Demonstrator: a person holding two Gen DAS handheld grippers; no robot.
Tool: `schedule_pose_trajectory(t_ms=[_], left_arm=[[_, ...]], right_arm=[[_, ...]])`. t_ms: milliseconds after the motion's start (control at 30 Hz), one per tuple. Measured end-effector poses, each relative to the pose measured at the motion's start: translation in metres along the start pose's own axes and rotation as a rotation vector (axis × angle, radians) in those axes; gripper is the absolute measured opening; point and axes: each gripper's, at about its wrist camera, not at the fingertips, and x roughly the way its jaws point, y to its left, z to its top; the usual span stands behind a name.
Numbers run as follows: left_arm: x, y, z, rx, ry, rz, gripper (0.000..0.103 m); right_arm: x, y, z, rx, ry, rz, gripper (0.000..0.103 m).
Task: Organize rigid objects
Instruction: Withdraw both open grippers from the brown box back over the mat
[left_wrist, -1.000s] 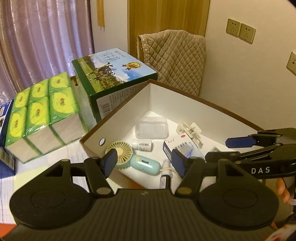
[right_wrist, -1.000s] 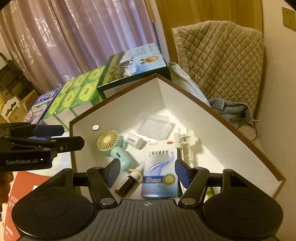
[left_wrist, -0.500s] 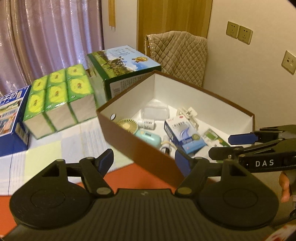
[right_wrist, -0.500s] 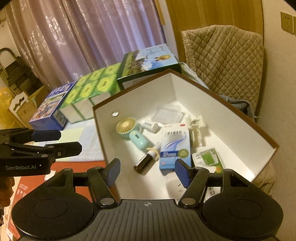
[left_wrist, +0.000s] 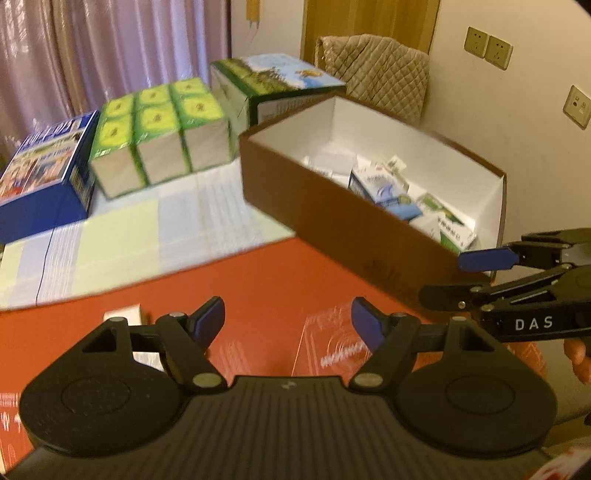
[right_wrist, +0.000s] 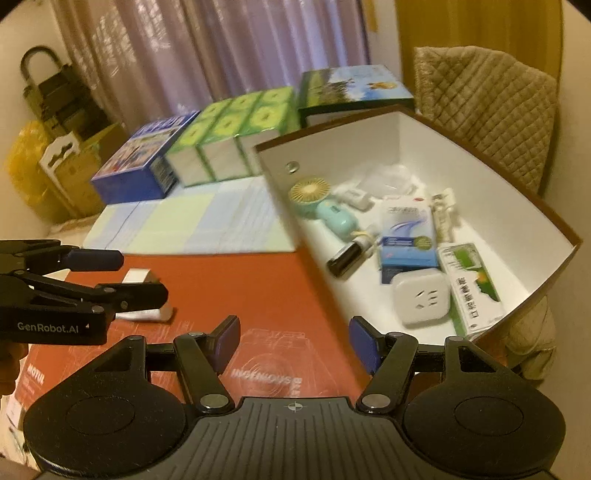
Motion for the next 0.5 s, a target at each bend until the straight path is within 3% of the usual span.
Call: schedule_pose_trajectory(t_ms=[500], left_arm=[[-0.029,0.054,-0.063,-0.108,0.039,0.075,0.072]], right_arm=[[0.027,0.068,-0.029,-0.072,0.068,0.065,0.062]])
